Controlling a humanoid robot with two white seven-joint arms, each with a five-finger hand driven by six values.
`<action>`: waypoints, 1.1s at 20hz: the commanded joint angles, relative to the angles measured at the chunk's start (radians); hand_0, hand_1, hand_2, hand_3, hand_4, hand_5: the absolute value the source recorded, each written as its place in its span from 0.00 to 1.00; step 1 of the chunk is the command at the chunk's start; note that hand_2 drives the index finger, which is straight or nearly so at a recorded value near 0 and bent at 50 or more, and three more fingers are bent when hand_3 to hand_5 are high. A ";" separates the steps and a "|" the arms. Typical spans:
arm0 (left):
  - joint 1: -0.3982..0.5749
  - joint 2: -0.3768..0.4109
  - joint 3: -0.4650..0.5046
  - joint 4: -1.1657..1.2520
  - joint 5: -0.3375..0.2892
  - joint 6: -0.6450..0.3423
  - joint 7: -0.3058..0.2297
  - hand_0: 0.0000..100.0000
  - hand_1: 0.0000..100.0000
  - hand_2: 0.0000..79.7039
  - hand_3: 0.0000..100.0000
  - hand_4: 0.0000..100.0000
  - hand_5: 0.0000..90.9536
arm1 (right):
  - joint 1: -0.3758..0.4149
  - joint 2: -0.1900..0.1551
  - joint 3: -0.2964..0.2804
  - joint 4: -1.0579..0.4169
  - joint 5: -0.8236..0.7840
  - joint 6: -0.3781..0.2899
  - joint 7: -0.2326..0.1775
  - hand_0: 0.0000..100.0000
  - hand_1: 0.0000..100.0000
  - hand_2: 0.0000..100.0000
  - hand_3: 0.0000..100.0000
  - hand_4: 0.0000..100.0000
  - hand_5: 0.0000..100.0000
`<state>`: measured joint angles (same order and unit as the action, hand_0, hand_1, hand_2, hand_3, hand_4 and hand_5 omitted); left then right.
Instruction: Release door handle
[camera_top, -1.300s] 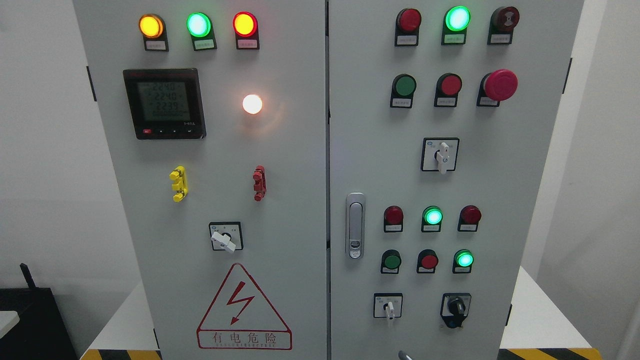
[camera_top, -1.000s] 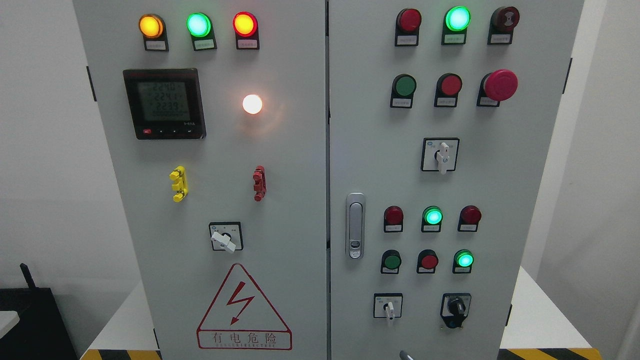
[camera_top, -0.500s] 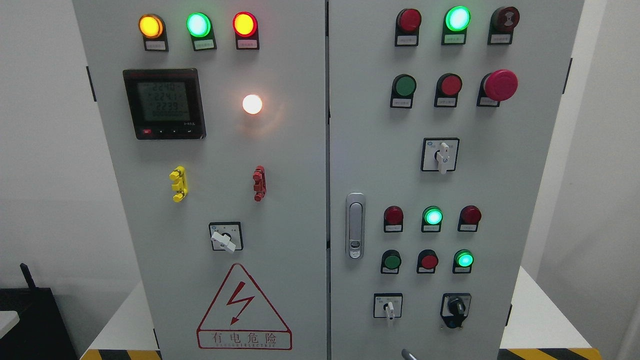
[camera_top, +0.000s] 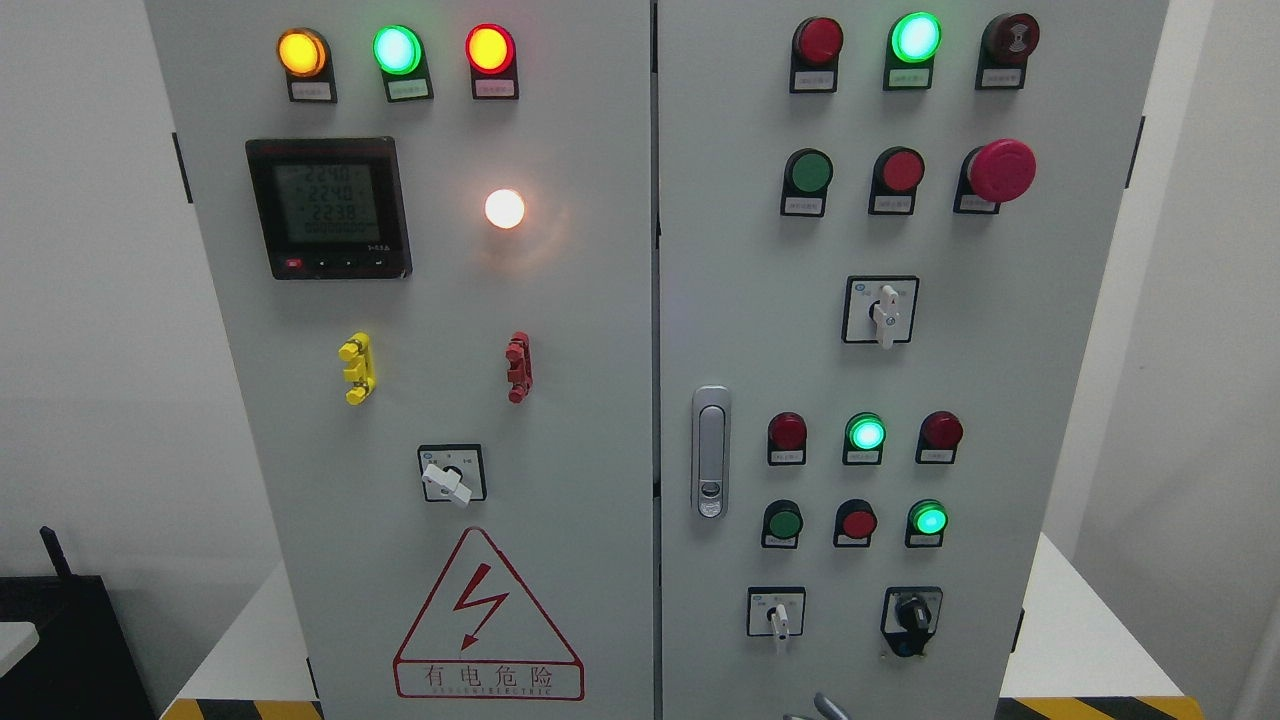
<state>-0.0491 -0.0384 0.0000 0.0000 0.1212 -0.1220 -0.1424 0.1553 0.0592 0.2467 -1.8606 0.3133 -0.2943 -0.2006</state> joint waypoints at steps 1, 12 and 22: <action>0.000 -0.001 0.011 0.017 0.000 0.001 0.000 0.12 0.39 0.00 0.00 0.00 0.00 | -0.039 0.007 0.008 0.006 0.217 -0.014 -0.071 0.36 0.29 0.00 0.70 0.63 0.61; 0.000 0.000 0.011 0.017 0.000 0.001 0.000 0.12 0.39 0.00 0.00 0.00 0.00 | -0.166 0.064 0.036 0.055 0.807 0.079 -0.204 0.30 0.35 0.00 0.98 0.93 0.98; 0.000 0.000 0.011 0.017 0.000 0.001 0.000 0.12 0.39 0.00 0.00 0.00 0.00 | -0.238 0.074 0.057 0.072 1.142 0.222 -0.201 0.29 0.35 0.00 1.00 0.95 0.99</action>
<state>-0.0491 -0.0384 0.0000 0.0000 0.1212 -0.1220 -0.1424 -0.0205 0.1159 0.2789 -1.8170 1.2967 -0.1018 -0.4077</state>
